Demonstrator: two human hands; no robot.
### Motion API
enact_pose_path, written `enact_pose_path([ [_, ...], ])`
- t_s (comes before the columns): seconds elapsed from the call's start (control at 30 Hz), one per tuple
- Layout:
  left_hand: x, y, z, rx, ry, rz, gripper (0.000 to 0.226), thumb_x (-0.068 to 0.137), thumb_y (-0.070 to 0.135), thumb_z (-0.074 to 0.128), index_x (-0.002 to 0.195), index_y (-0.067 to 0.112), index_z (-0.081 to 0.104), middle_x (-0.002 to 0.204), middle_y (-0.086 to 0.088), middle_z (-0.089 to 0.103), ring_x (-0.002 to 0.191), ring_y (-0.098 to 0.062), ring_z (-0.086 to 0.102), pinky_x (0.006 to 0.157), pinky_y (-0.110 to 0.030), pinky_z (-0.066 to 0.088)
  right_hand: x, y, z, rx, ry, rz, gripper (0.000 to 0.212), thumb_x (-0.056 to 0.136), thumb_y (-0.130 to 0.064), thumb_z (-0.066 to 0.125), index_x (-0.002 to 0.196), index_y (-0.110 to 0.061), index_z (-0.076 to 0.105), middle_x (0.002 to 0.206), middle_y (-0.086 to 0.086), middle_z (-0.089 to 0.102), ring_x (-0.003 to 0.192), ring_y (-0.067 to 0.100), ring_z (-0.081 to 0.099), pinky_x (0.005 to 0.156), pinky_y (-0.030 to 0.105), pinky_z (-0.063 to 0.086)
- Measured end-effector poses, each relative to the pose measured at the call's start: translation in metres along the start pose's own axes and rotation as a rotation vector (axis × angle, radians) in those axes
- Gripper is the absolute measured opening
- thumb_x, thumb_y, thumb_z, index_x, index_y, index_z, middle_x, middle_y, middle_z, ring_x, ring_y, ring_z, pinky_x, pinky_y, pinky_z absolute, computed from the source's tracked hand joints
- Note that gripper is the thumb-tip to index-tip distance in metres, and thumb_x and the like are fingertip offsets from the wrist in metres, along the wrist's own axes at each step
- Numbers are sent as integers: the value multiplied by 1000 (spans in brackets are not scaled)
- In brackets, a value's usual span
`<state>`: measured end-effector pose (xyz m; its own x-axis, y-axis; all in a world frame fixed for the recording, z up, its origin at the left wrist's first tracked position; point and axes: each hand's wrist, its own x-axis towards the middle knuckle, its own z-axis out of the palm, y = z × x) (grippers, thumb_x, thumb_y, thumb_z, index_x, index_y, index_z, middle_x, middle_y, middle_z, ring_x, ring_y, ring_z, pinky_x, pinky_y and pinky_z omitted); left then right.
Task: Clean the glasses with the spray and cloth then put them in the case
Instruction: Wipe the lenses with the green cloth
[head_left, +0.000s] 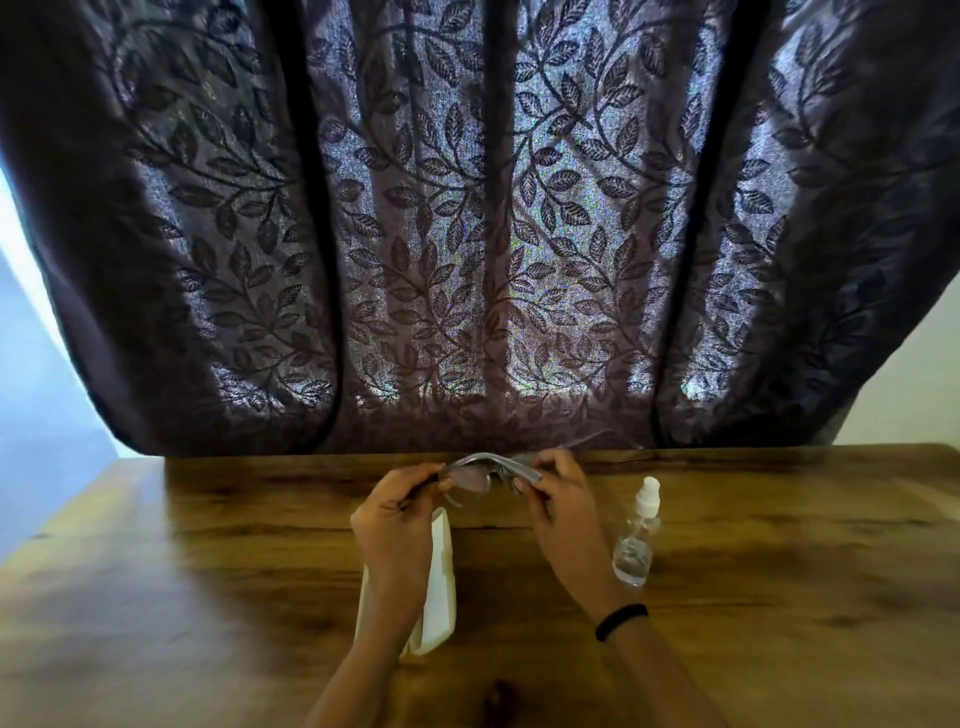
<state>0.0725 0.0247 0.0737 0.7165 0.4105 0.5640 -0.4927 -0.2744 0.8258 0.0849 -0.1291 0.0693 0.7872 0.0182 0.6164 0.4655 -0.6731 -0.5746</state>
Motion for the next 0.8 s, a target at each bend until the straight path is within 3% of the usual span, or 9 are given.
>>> enact_pose_path([
  [0.13,2,-2,-3,-1,35,7,38,70,-18,63,83,17,69,77,2,69,73,6,64,67,-6,48,-1,3,-2,-16,-56,-25,22,80,9,57,89,-6,71,95,14,57,87,23,54,74,9,35],
  [0.27,2,-2,-3,-14,59,4,40,68,-21,61,83,16,69,76,5,67,71,8,63,66,-4,46,-4,10,-8,-48,-89,-52,27,78,12,55,87,-8,71,93,14,57,86,25,54,70,16,37],
  [0.47,4,-1,-4,-4,30,15,40,69,-20,62,86,15,68,75,4,67,70,8,62,64,-4,45,1,11,-13,-74,45,10,28,78,10,60,98,-7,71,89,13,56,79,19,54,67,27,48],
  [0.63,4,-2,-1,-4,5,37,40,69,-20,63,84,18,68,76,7,67,70,4,63,64,-6,48,4,1,-10,-104,-13,-39,27,76,11,59,93,-7,71,93,13,60,84,23,57,70,14,38],
  [0.8,1,-2,-3,-2,-13,67,39,69,-19,64,84,17,68,77,8,67,72,4,64,64,-6,48,5,-4,-8,-99,-23,-65,30,78,10,57,98,-8,70,97,13,60,90,26,57,74,29,47],
])
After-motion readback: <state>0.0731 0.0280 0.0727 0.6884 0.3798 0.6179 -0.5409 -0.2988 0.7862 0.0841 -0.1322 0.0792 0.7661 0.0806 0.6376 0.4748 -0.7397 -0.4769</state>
